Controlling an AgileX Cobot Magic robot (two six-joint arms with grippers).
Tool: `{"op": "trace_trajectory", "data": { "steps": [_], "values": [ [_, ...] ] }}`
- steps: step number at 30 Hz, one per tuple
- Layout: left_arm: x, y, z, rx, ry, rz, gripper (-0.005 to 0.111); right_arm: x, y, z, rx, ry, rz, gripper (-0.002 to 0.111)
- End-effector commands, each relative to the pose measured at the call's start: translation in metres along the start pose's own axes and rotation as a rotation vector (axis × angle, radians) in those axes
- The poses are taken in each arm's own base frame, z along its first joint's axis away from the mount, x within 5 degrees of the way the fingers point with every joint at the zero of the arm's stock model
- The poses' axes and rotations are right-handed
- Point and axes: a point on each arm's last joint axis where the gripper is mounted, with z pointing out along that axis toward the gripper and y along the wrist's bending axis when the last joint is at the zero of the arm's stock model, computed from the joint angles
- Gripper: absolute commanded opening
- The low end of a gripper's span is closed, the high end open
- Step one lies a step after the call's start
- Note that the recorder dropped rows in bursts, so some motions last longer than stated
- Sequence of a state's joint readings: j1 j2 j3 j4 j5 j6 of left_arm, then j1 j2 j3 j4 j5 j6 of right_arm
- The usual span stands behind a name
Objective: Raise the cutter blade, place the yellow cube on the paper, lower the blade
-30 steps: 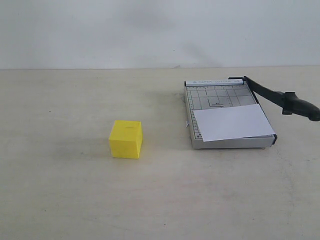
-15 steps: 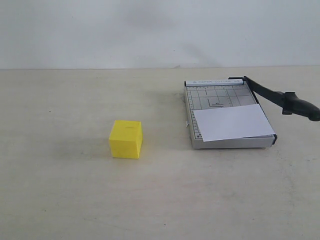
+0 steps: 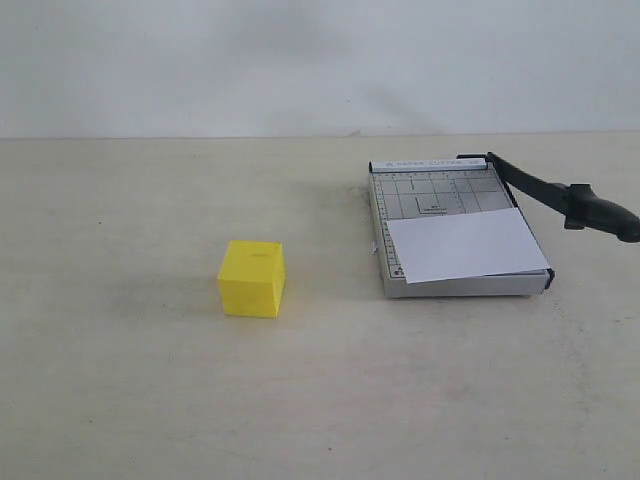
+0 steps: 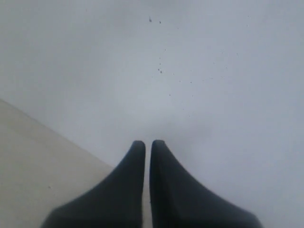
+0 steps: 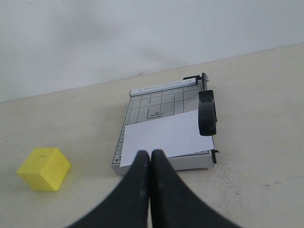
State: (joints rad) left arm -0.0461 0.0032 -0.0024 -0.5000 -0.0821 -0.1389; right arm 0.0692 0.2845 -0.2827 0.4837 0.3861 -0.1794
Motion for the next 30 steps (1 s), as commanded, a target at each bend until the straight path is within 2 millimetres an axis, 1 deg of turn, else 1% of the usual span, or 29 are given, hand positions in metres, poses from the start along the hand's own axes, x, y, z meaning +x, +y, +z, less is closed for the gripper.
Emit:
{"op": "trace_trajectory", "data": {
  "steps": [1, 3, 6, 11, 14, 17, 20, 22, 24, 27, 30],
  "values": [
    [0.001, -0.004, -0.001, -0.001, 0.069, -0.089, 0.004, 0.000, 0.000, 0.000, 0.002, -0.010, 0.000, 0.000],
    [0.001, -0.007, -0.001, 0.004, 0.102, -0.068, 0.004, 0.000, 0.000, 0.000, 0.002, -0.010, 0.000, 0.000],
    [-0.003, -0.014, -0.003, 0.022, 0.149, 0.016, 0.004, 0.000, 0.000, 0.000, 0.001, -0.010, 0.002, 0.000],
    [-0.015, -0.029, -0.006, 0.073, 0.168, 0.118, 0.004, 0.000, 0.000, 0.000, 0.001, -0.012, 0.003, 0.000],
    [-0.018, -0.040, -0.009, 0.152, 0.214, 0.191, 0.004, -0.002, -0.001, 0.000, 0.005, -0.037, 0.003, 0.000],
    [-0.012, -0.052, -0.006, 0.286, 0.301, 0.341, 0.004, -0.006, -0.001, -0.001, 0.013, -0.080, 0.003, 0.000],
    [-0.010, -0.064, -0.002, 0.452, 0.280, 0.492, 0.004, -0.009, -0.002, -0.001, 0.019, -0.114, 0.003, 0.000],
    [-0.011, -0.069, 0.003, 0.514, 0.243, 0.543, 0.004, -0.010, -0.002, -0.001, 0.021, -0.124, 0.003, 0.000],
    [-0.011, -0.070, 0.010, 0.527, 0.240, 0.567, 0.004, -0.011, -0.002, -0.001, 0.022, -0.129, 0.003, 0.000],
    [-0.005, -0.068, 0.020, 0.525, 0.309, 0.577, 0.004, -0.011, -0.002, -0.001, 0.022, -0.129, 0.003, 0.000],
    [0.000, -0.069, 0.031, 0.551, 0.374, 0.624, 0.004, -0.010, -0.002, -0.001, 0.021, -0.125, 0.003, 0.000]
  ]
}}
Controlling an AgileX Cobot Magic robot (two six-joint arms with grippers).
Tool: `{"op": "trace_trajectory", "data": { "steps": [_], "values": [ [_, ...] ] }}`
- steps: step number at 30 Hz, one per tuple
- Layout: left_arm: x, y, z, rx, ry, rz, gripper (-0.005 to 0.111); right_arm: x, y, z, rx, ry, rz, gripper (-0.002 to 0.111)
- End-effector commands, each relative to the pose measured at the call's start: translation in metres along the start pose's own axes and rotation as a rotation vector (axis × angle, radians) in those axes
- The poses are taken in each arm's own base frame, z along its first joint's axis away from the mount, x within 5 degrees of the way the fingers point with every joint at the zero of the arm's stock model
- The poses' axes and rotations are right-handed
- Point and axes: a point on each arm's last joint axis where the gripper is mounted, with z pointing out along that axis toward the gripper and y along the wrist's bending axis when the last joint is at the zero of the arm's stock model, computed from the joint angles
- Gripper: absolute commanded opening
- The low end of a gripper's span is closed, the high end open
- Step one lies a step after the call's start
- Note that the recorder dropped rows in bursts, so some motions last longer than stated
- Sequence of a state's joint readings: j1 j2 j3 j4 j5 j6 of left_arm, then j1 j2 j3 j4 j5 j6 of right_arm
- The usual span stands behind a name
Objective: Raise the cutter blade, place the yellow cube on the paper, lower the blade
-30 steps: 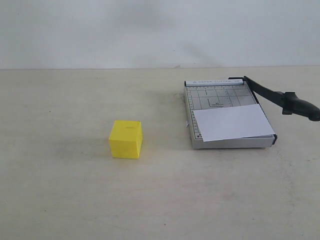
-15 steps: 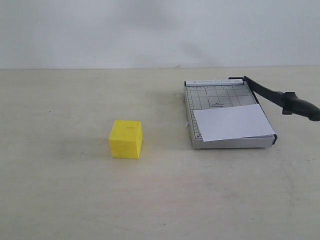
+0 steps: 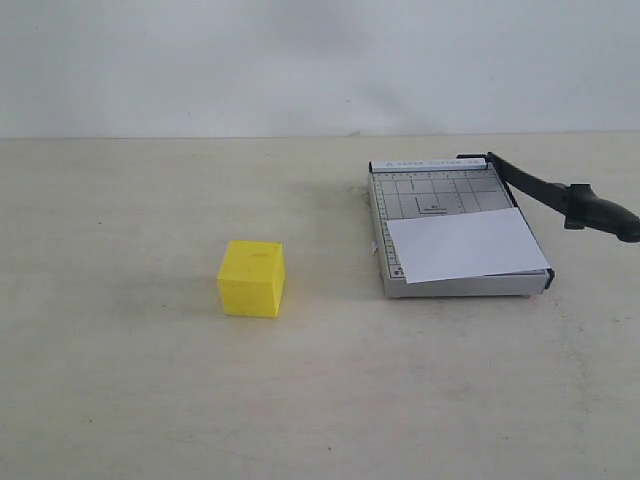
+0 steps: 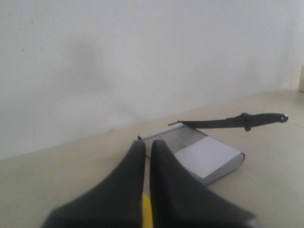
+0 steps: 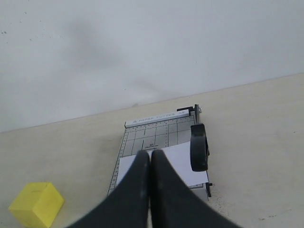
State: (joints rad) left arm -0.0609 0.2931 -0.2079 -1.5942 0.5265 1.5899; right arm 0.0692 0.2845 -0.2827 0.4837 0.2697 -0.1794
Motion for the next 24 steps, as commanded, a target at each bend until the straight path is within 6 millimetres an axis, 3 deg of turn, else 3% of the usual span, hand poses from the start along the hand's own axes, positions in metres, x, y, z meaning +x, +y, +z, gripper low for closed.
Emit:
{"op": "trace_trajectory", "data": {
  "steps": [1, 8, 14, 19, 24],
  "values": [
    [-0.002, 0.005, 0.017, 0.054, 0.072, 0.055, 0.004, 0.000, 0.000, 0.000, 0.001, -0.012, 0.003, 0.000],
    [-0.007, 0.022, 0.055, 0.100, 0.204, 0.058, 0.004, -0.002, -0.003, 0.000, 0.031, -0.039, -0.174, 0.000],
    [-0.003, 0.038, 0.089, 0.143, 0.294, 0.010, 0.004, 0.018, -0.011, 0.005, 0.055, 0.011, -0.202, 0.000],
    [0.000, 0.035, 0.111, 0.226, 0.311, 0.026, 0.004, 0.043, -0.020, 0.009, 0.075, 0.068, -0.194, 0.000],
    [0.011, 0.030, 0.130, 0.247, 0.361, 0.089, 0.004, 0.050, -0.023, 0.010, 0.088, 0.061, -0.158, 0.000]
  ]
}}
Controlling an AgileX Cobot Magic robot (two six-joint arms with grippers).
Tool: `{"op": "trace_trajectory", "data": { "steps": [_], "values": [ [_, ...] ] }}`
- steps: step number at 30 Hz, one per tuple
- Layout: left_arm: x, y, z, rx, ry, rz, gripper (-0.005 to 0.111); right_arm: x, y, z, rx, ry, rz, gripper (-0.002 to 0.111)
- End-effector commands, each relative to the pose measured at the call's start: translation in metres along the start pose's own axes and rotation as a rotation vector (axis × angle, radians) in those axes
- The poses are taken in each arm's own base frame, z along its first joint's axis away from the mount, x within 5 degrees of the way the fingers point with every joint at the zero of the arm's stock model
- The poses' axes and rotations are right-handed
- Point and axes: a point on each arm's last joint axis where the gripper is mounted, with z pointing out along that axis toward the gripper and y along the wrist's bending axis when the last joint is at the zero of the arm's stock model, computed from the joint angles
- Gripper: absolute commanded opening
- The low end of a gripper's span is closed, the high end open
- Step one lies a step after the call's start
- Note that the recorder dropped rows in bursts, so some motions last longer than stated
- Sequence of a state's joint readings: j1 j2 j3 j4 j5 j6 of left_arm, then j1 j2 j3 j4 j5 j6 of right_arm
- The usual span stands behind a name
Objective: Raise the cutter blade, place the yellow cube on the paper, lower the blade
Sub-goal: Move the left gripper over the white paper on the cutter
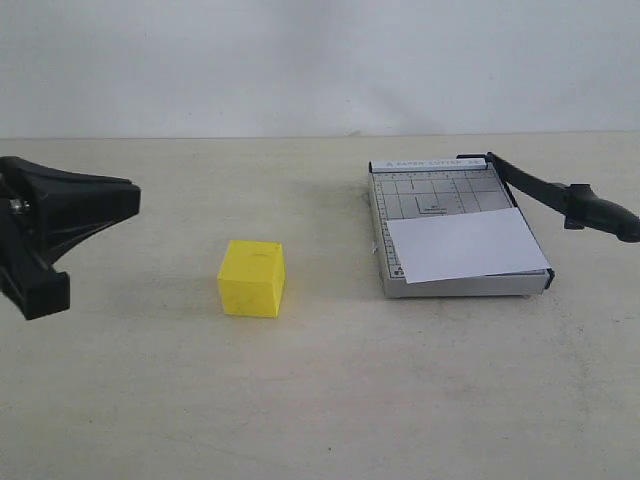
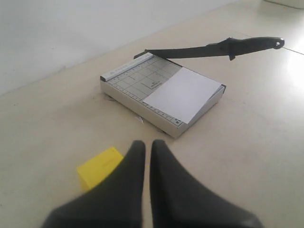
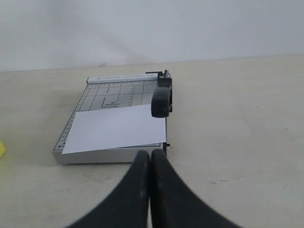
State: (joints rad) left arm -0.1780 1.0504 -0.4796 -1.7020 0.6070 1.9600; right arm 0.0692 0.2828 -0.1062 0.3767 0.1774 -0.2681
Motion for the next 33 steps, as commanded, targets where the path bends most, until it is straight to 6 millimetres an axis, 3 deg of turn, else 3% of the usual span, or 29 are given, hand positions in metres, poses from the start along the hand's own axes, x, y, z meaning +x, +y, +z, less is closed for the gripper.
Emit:
{"op": "trace_trajectory", "data": {
  "steps": [1, 10, 18, 26, 33],
  "values": [
    [0.001, -0.001, 0.020, 0.016, 0.046, 0.064, 0.004, 0.002, -0.002, 0.001, 0.012, -0.026, 0.031, 0.000],
    [-0.006, -0.019, 0.076, 0.071, 0.167, 0.160, 0.004, 0.001, -0.002, 0.001, 0.014, -0.032, 0.033, 0.000],
    [-0.011, -0.039, 0.142, 0.147, 0.225, 0.220, 0.004, 0.001, -0.002, 0.001, 0.014, -0.032, 0.033, 0.000],
    [-0.001, -0.068, 0.202, 0.243, 0.263, 0.293, 0.004, 0.001, -0.002, 0.001, 0.014, -0.032, 0.033, 0.000],
    [0.003, -0.073, 0.251, 0.227, 0.270, 0.314, 0.004, 0.001, -0.002, 0.001, 0.014, -0.032, 0.033, 0.000]
  ]
}}
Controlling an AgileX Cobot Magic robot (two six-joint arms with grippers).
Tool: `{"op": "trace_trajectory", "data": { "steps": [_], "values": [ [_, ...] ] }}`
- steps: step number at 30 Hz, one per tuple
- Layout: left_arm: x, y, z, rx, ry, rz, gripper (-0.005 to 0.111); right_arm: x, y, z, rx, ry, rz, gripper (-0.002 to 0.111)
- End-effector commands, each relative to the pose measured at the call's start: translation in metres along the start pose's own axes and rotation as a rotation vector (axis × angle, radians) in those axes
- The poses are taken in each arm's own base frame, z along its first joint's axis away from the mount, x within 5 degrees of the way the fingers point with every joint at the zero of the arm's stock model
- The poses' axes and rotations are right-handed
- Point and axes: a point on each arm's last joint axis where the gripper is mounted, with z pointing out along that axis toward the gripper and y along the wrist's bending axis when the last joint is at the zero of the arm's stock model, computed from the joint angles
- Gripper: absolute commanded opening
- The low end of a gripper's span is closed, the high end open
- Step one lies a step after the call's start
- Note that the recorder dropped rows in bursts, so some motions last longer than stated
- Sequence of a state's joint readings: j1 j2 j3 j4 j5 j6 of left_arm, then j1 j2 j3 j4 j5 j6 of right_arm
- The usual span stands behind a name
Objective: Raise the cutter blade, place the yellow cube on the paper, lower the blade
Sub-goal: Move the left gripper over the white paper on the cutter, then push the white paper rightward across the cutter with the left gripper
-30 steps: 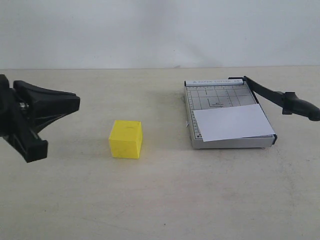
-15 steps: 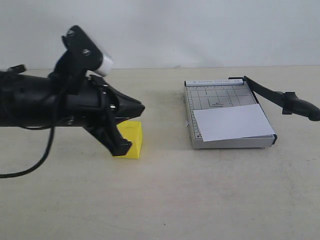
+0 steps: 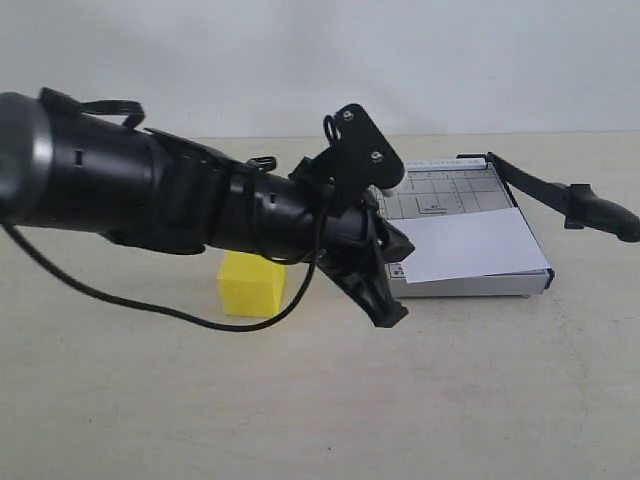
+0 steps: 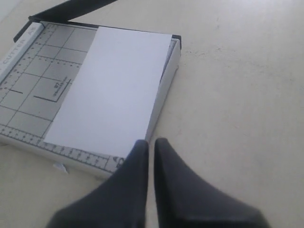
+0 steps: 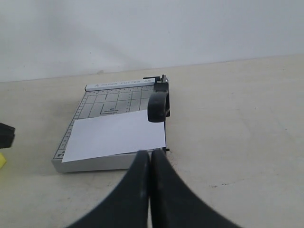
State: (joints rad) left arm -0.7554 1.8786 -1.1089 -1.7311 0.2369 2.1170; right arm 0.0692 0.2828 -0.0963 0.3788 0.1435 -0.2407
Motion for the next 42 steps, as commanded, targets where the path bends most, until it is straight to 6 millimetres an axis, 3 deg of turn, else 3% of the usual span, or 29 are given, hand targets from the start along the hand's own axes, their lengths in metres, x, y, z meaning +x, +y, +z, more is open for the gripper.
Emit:
{"op": "trace_trajectory", "data": {
  "steps": [1, 8, 19, 26, 33, 42],
  "values": [
    [-0.007, 0.007, 0.026, -0.011, -0.011, 0.002, 0.004, 0.001, -0.001, 0.000, 0.004, -0.009, 0.002, 0.000],
    [-0.013, 0.023, 0.057, -0.077, -0.007, 0.013, 0.004, 0.002, 0.000, 0.000, -0.001, 0.005, 0.011, 0.000],
    [-0.011, 0.027, 0.092, -0.069, -0.016, 0.017, 0.004, 0.002, 0.000, 0.000, -0.002, 0.005, 0.011, 0.000],
    [0.005, 0.022, 0.113, -0.040, 0.013, 0.013, 0.004, 0.002, 0.000, 0.000, -0.002, 0.005, 0.011, 0.000],
    [0.014, 0.018, 0.119, -0.027, 0.031, 0.010, 0.004, 0.002, 0.000, 0.000, -0.002, 0.005, 0.011, 0.000],
    [0.011, -0.002, 0.147, 0.036, 0.006, 0.081, 0.004, 0.002, 0.000, 0.000, -0.002, 0.005, 0.011, 0.000]
  ]
}}
